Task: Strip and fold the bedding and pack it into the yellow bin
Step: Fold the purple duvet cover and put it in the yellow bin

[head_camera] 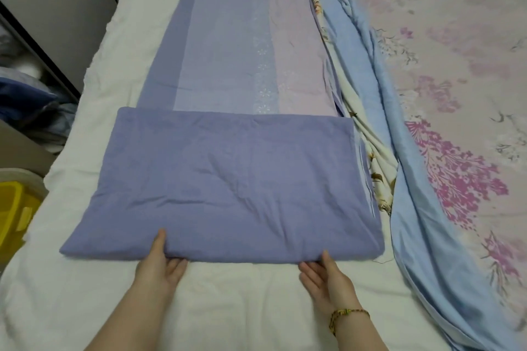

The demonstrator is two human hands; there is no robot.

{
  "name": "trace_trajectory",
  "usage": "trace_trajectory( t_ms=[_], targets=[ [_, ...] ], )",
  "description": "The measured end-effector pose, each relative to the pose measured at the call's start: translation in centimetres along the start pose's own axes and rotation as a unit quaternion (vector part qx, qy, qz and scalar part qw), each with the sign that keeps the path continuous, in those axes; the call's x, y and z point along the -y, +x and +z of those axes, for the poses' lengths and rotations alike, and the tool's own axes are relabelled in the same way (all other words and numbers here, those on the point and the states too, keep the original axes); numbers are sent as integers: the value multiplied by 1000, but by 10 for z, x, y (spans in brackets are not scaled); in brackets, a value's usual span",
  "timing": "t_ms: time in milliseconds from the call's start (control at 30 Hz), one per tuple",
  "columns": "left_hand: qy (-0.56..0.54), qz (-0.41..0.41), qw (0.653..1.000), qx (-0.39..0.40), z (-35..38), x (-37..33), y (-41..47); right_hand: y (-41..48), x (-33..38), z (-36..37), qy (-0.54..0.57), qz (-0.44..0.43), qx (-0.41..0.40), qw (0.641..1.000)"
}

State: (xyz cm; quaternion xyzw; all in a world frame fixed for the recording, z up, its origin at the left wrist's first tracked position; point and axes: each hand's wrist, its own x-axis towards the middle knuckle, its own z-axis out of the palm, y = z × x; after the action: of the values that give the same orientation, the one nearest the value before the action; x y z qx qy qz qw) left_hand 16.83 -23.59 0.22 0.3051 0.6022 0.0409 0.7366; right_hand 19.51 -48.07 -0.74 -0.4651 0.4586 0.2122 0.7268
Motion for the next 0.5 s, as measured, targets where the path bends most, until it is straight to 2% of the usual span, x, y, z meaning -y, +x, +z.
trace_trajectory(
  t_ms=[100, 233, 333, 500],
  targets=[
    [-36, -10, 999, 19, 14, -6, 0, 6, 11, 13, 13, 7, 26, 1000],
    [-63, 22, 996, 60, 22, -4, -8, 10, 20, 23, 11, -3, 55, 998],
    [-63, 69, 993, 68, 18, -6, -19, 4, 31, 18, -12, -47, 63, 997],
    [1, 189, 979, 73, 9, -14, -50, -23, 52, 12, -28, -150, 79, 985]
  ],
)
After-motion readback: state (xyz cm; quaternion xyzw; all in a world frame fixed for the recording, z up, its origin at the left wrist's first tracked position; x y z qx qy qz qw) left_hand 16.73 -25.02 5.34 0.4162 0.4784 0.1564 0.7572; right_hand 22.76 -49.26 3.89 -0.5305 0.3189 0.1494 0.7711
